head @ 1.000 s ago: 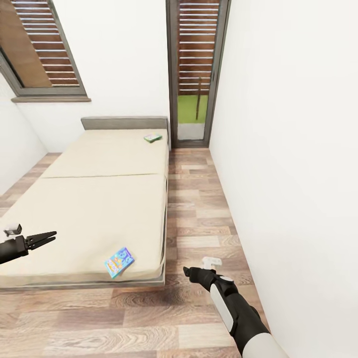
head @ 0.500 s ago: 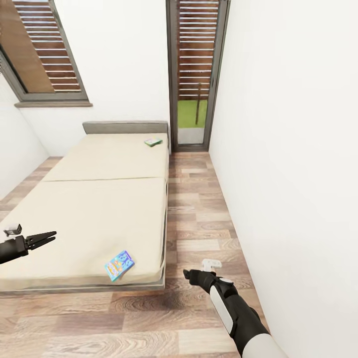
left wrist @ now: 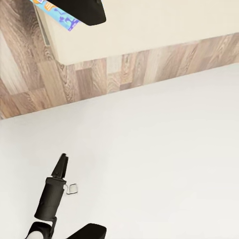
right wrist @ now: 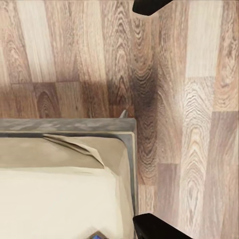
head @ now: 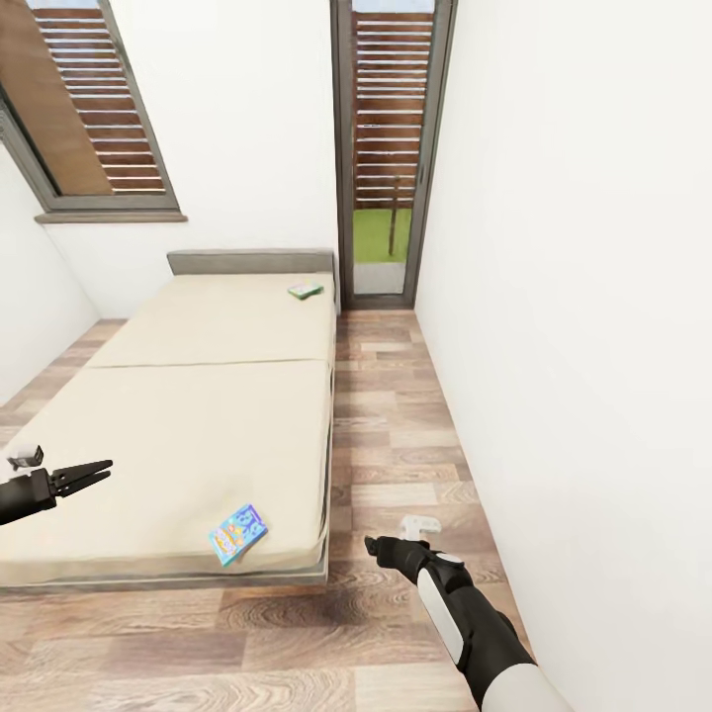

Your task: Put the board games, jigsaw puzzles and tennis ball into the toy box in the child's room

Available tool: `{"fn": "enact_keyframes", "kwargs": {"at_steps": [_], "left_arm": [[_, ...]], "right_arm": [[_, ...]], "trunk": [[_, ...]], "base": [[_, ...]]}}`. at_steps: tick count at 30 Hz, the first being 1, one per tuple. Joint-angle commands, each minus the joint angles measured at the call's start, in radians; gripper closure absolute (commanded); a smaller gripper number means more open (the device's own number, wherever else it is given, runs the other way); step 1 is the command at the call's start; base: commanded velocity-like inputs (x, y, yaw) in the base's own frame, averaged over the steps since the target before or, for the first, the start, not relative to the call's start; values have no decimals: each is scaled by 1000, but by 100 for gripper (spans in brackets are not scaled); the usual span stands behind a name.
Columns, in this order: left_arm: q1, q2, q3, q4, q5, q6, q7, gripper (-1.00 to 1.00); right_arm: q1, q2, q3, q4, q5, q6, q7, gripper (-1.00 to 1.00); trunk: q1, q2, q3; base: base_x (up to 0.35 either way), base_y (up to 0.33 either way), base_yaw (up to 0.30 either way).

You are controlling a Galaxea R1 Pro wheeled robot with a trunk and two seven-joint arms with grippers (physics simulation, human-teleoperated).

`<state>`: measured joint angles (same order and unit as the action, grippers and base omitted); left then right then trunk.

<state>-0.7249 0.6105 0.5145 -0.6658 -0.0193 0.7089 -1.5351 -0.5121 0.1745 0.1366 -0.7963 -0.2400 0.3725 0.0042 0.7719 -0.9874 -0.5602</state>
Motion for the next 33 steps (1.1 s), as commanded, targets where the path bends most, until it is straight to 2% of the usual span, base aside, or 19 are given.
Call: {"fn": "enact_keyframes", "kwargs": {"at_steps": [1,33], "left_arm": [[-1,0,1,0,-2,11,-5,-100],[-1,0,1,0,-1,-12,-7,-100]], "right_arm": [[0,0,0,-1,-3,5,0,-100],[0,0,0,-1,-2,5,0,-100]], "trunk": [[0,-1,1],[0,-1,54]], "base": [[0,0,0],[0,0,0]]}}
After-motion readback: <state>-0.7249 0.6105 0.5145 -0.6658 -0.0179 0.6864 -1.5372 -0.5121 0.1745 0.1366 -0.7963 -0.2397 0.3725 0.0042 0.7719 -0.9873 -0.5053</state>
